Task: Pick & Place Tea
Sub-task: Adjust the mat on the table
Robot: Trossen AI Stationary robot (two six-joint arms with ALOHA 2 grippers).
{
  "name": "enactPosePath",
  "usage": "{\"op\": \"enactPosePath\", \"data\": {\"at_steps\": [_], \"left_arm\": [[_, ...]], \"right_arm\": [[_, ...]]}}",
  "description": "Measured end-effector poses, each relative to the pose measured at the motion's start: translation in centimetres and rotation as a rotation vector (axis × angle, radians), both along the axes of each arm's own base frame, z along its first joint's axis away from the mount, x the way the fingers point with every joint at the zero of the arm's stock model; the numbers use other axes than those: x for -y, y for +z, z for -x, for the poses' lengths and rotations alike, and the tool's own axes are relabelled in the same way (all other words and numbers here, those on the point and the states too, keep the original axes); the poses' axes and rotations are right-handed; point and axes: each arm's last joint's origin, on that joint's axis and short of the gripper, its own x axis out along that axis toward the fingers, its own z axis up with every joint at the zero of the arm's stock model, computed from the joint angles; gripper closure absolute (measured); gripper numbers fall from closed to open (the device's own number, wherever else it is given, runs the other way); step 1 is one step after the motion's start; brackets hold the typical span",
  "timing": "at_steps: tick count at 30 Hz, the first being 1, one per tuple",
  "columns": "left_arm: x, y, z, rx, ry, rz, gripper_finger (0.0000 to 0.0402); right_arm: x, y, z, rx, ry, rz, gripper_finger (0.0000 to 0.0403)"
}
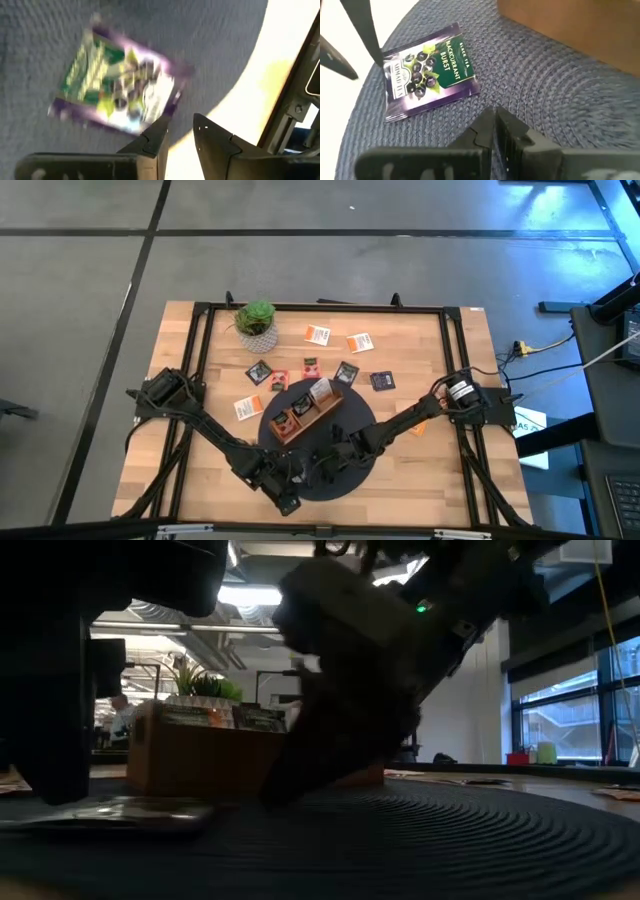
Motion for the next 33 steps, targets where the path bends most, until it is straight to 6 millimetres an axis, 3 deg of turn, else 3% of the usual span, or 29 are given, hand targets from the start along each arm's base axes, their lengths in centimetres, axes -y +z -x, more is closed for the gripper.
{"op": "enactPosePath", "data": {"at_steps": [5, 10, 15, 20, 33], "left_arm": [[-0.1, -0.3, 0.8, -0.06, 0.061, -0.029, 0.0318], [-0.7, -0.5, 1.2, -0.094, 0.176, -0.077, 0.0318], [-0.8, -0.4, 1.1, -0.039, 0.265, -0.104, 0.0318], [-1.1, -0.5, 1.3, -0.066, 0.277, -0.12, 0.0318], [-2.9, -1.7, 1.0, -0.192, 0.285, -0.207, 0.0318]], "right_arm": [[0.6, 3.5, 1.9, -0.053, -0.051, 0.164, 0.0378], [1.4, 4.0, 3.9, -0.204, -0.078, 0.308, 0.0378], [2.3, 1.8, 5.8, -0.346, -0.123, 0.343, 0.0378], [2.5, 0.2, 7.1, -0.385, -0.152, 0.238, 0.0378], [-4.2, 0.9, 8.9, -0.293, -0.113, -0.006, 0.0378]]}}
